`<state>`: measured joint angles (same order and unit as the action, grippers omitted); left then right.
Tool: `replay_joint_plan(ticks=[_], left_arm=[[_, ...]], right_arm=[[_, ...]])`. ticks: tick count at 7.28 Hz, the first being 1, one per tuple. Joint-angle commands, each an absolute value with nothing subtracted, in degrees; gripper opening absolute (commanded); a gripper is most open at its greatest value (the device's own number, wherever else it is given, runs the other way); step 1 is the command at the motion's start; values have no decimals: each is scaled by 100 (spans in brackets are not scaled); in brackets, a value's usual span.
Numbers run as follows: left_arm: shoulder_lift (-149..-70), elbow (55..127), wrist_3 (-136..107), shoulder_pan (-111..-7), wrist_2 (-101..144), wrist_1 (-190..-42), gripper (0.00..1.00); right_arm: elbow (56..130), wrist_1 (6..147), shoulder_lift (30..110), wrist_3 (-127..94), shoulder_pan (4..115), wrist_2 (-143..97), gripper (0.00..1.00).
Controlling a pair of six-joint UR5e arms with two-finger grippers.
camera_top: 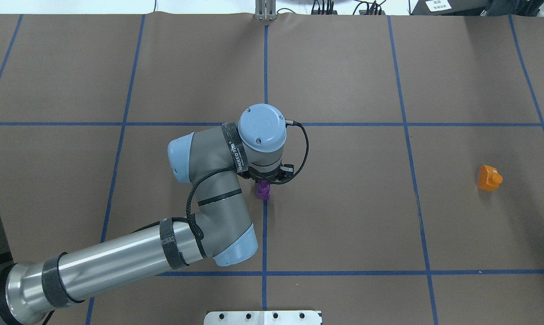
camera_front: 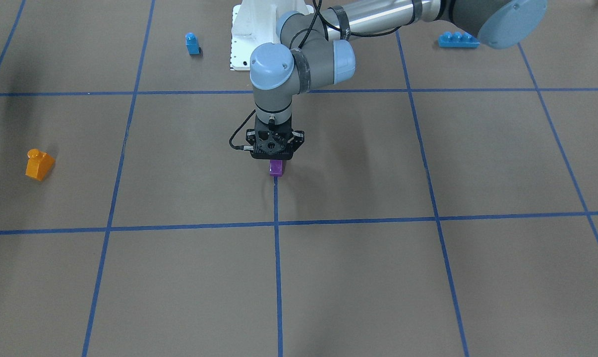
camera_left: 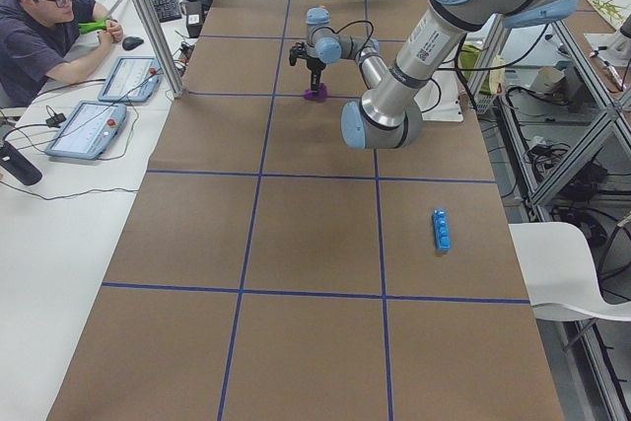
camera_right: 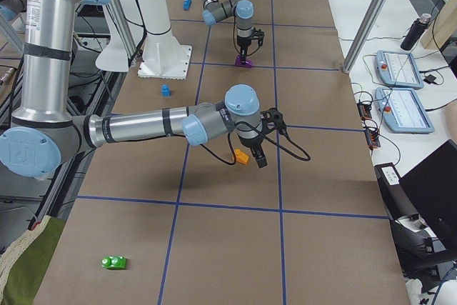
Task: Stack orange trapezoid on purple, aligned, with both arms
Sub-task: 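Lower the purple trapezoid onto the table and open the left gripper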
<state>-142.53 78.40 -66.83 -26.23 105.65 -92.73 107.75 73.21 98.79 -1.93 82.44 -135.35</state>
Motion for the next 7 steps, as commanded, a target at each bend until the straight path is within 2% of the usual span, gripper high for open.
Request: replay_joint_plan(ticks=[1, 3, 5, 6, 7], left_arm=[[-14247, 7840, -6680, -2602, 10486, -9281, 99], [-14247, 7901, -6680, -2531, 10318, -9273, 100], [-14186, 8382, -6601, -2741, 10362, -9185, 100], [-13785, 8959, -6235, -2855, 10432, -8932, 100], [-13085, 9922, -5492, -3065, 10485, -8477, 100]], right_arm=[[10775, 7321, 9879, -193, 8244, -13526, 100], [10749, 7321, 9879, -193, 8244, -13535, 100], [10705, 7321, 9879, -507, 8244, -13570, 100], [10809, 7304, 9879, -1293, 8096, -13544, 100], [10880, 7312, 9888, -1579, 7869, -13492, 99]])
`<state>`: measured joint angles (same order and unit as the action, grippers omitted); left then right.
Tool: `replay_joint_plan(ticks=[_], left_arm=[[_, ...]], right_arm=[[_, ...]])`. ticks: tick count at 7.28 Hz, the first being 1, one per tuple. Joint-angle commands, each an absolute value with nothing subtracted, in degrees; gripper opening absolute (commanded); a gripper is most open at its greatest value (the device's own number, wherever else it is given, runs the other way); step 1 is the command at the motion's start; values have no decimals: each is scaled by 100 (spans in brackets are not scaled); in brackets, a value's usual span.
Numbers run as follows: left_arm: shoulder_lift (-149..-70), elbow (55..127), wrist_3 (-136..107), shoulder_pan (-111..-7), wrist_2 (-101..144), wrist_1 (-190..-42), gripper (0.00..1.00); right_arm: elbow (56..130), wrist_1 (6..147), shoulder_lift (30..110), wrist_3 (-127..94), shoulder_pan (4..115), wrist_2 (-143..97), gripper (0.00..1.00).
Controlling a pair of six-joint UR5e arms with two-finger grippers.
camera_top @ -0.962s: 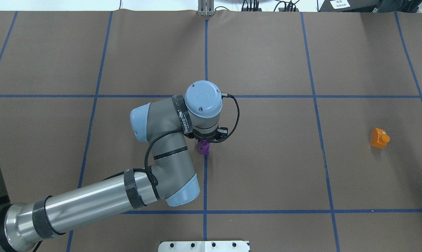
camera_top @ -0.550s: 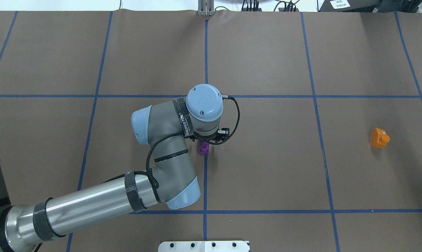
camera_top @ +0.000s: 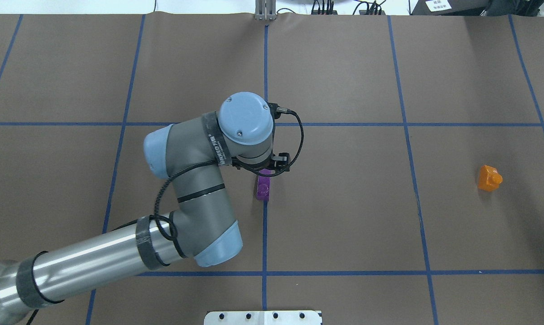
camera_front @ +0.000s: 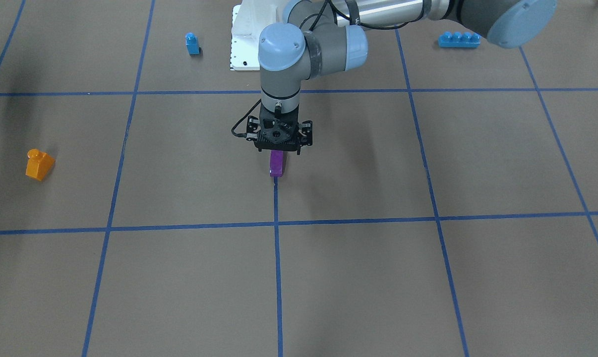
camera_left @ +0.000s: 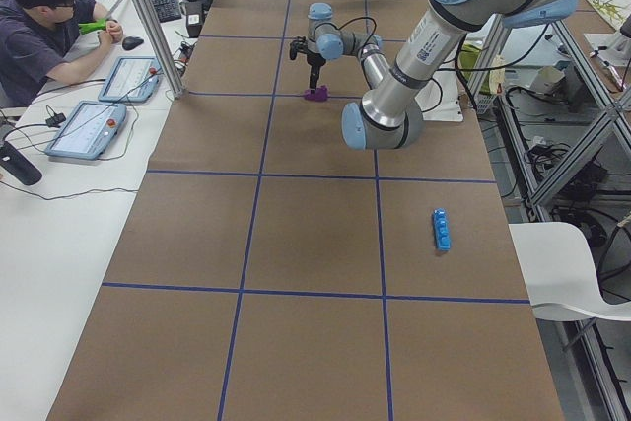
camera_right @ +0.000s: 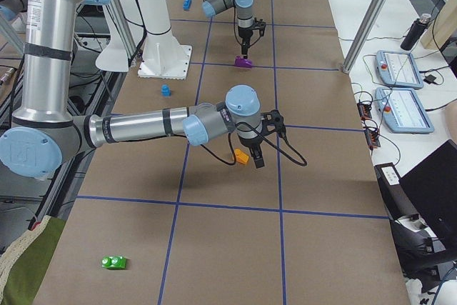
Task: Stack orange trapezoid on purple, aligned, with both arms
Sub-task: 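Lower the purple trapezoid onto the table and open the left gripper, then withdraw the left gripper while the right gripper moves to the orange trapezoid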
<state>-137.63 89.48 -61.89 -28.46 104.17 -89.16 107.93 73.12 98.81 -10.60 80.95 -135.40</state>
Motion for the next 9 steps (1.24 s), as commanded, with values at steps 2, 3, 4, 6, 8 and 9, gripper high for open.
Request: replay_joint_plan(ticks=[2, 3, 4, 6, 8, 9], left_arm=[[-11495, 11359, -3832, -3950, 11262, -8314, 100], [-10861, 11599, -2675, -4669, 11807, -8341, 100], [-10463, 11610, -1697, -5302, 12152, -8358, 100], [-10231, 11602, -1143, -5791, 12243, -8341, 100], [-10231, 11602, -1143, -5792, 12243, -8350, 100], [-10230, 11602, -1143, -5792, 12234, -8350, 100]], right_arm=[[11046, 7304, 9896, -2472, 7368, -13107, 98], [11170, 7295, 9896, -3183, 6922, -12669, 96], [11127, 6625, 9931, -4139, 6465, -12247, 95], [10821, 5357, 10212, -5944, 5489, -11351, 94], [10574, 5064, 10222, -6484, 5073, -10952, 89], [10565, 5054, 10326, -6539, 4949, -10864, 88]])
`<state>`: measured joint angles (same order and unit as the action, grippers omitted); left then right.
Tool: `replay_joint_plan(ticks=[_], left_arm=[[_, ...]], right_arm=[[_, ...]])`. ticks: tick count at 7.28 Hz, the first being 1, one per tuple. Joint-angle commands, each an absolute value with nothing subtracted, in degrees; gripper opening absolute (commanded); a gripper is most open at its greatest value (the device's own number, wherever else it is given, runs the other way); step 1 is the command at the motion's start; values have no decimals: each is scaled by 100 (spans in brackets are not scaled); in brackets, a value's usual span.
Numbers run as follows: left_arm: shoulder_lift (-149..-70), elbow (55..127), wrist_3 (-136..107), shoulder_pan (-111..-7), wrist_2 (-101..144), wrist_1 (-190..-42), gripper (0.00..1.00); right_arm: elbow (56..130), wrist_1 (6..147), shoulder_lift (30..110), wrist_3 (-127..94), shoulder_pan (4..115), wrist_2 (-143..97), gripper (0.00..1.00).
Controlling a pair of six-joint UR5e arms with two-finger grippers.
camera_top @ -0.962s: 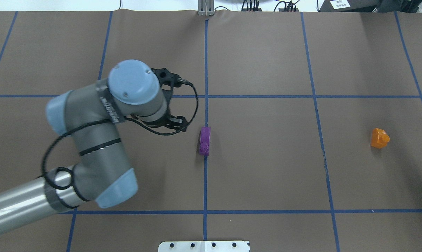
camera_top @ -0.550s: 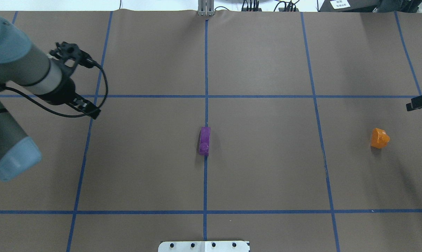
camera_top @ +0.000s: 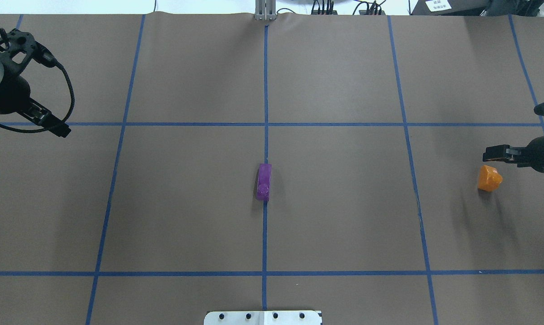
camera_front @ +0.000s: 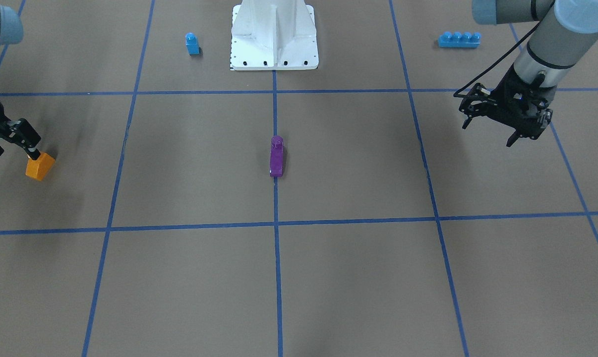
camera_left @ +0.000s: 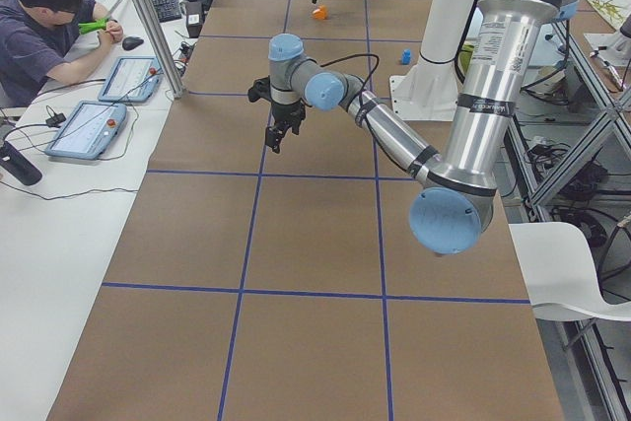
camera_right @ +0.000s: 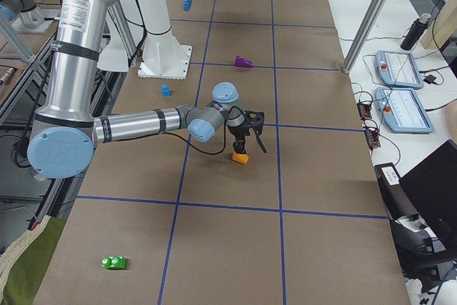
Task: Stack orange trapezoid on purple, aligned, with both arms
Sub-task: 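Withdraw the left gripper while the right gripper moves to the orange trapezoid, then close the right gripper on the orange trapezoid and lift it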
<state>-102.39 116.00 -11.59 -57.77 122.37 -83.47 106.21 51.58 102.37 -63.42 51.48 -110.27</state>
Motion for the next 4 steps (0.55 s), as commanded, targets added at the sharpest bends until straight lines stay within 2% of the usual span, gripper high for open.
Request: replay_joint_plan(ticks=[1, 2, 4], left_arm=[[-10230, 11610, -1143, -5783, 12243, -8350, 100], [-10230, 11610, -1151, -5783, 12243, -8358, 100], [-10230, 11610, -1178, -5783, 12243, -8358, 100]], right_arm=[[10547, 5054, 10371, -6548, 4861, -10768, 85], [10451, 5054, 10371, -6539, 4817, -10749, 77], [10293, 5045, 10362, -6504, 4764, -10749, 75]])
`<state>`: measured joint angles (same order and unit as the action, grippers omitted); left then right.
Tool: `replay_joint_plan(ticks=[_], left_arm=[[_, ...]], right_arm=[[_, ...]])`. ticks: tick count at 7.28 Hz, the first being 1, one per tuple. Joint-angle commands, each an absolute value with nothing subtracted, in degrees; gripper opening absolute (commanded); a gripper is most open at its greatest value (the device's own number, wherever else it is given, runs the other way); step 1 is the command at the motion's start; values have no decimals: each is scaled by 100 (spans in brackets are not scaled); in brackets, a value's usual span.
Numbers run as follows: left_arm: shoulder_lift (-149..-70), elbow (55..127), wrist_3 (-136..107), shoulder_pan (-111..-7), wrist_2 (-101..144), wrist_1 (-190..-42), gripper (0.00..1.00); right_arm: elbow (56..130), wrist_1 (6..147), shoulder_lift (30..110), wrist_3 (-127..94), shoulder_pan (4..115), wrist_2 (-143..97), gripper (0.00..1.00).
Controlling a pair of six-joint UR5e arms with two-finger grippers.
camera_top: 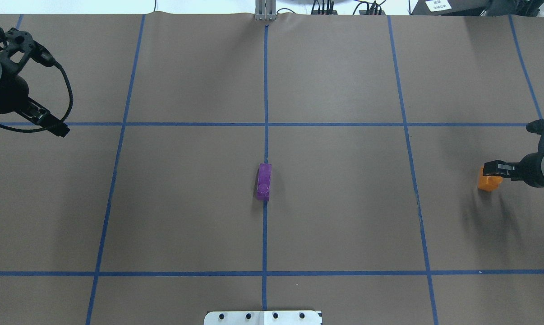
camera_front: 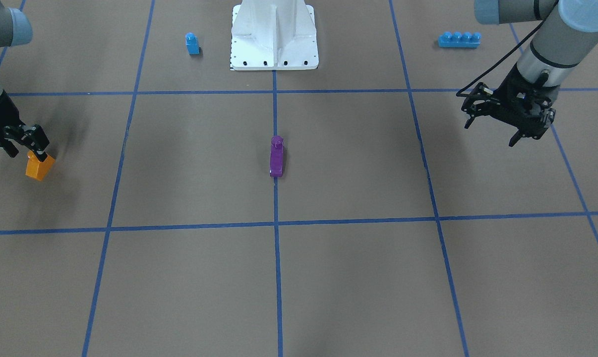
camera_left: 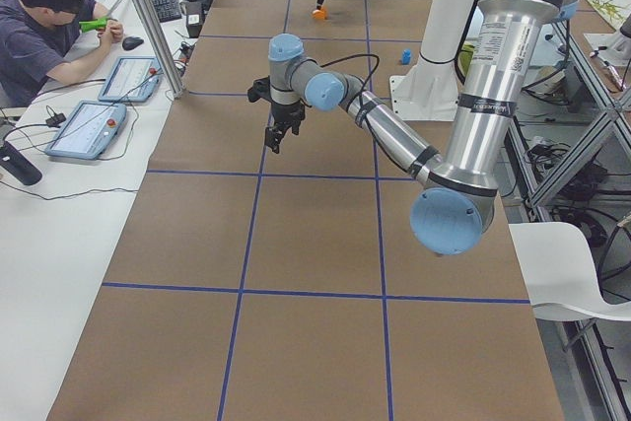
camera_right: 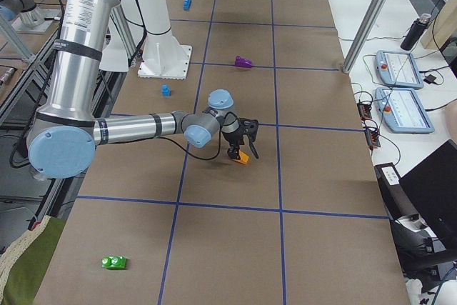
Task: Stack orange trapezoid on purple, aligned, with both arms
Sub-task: 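Close the right gripper on the orange trapezoid and lift it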
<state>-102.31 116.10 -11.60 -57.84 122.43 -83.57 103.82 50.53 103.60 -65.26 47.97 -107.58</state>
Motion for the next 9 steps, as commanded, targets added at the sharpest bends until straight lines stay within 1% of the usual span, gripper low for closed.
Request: replay_joint_plan(ticks=[1, 2, 4, 5, 6, 7, 9], left_arm=[[-10230, 11610, -1195, -5783, 12243, -8358, 100], [-10230, 11610, -1195, -5783, 12243, -8367, 100], [-10230, 11610, -1204, -5783, 12243, -8367, 100], [-10230, 11610, -1204, -5783, 12243, -8376, 100], [-10230, 11610, -1204, -5783, 12243, -8376, 100], [-10222, 11610, -1204, -5783, 12243, -8376, 100], [-10108, 11619, -1204, -5809, 12217, -8376, 100]], right_arm=[[10266, 5054, 10362, -6504, 4746, -10749, 74], [10222, 5045, 10328, -6495, 4703, -10749, 73], [10213, 5054, 10310, -6478, 4650, -10749, 61], [10169, 5054, 10310, -6469, 4632, -10749, 48], [10178, 5054, 10310, -6451, 4623, -10749, 22], [10178, 5054, 10310, -6434, 4606, -10749, 0], [10396, 5071, 10283, -6155, 4597, -10801, 0]])
